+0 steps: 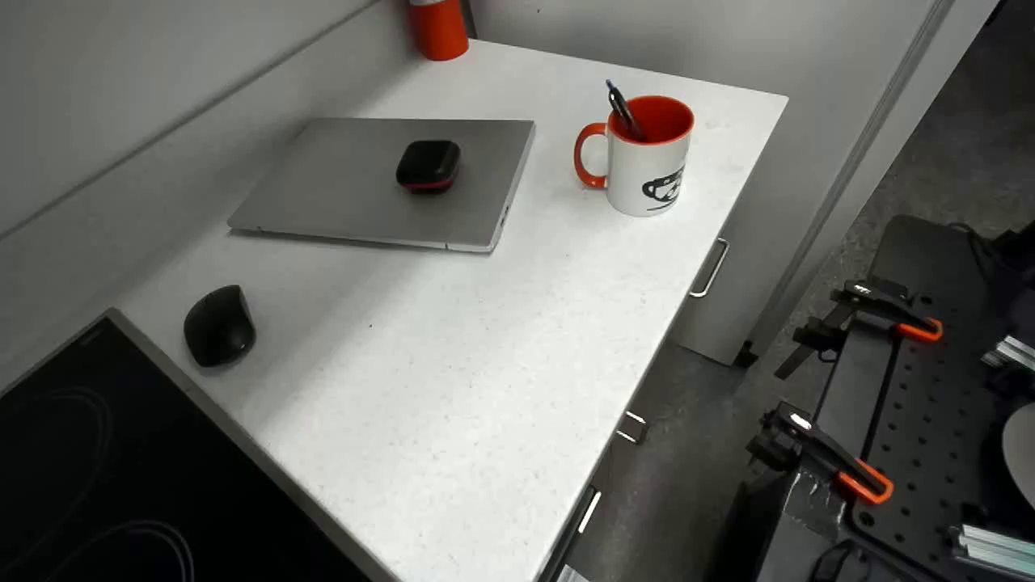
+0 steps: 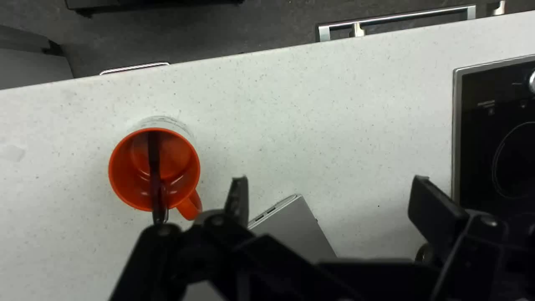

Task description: Take the pen from the white cup and place it on the table

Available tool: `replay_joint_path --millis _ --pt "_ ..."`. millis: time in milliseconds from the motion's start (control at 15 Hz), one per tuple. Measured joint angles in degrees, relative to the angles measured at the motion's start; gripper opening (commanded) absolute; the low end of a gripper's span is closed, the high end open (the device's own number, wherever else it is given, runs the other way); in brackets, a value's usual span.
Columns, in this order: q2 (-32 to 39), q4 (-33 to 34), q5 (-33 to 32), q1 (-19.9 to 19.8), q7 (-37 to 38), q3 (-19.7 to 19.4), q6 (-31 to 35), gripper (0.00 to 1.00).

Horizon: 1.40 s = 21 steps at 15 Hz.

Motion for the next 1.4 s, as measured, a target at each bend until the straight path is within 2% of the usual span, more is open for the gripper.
replay_joint_path --millis 333,533,667,867,1133,1400 --pt "0.01 0.00 0.00 -0.03 0.00 0.04 0.00 1.00" --pt "0.00 -0.74 -2.17 -0.42 0.00 0.42 1.18 1.00" --pt "-0.03 -2.91 -4.80 -1.01 0.09 0.52 4.78 1.00" --pt "-0.02 -7.84 -7.48 -2.50 0.48 0.48 13.79 1.00" --pt "0.03 -13.79 -7.74 -4.34 2.04 0.25 25.67 1.00" --pt "0.03 -14.23 -7.74 -4.34 2.03 0.25 25.94 1.00"
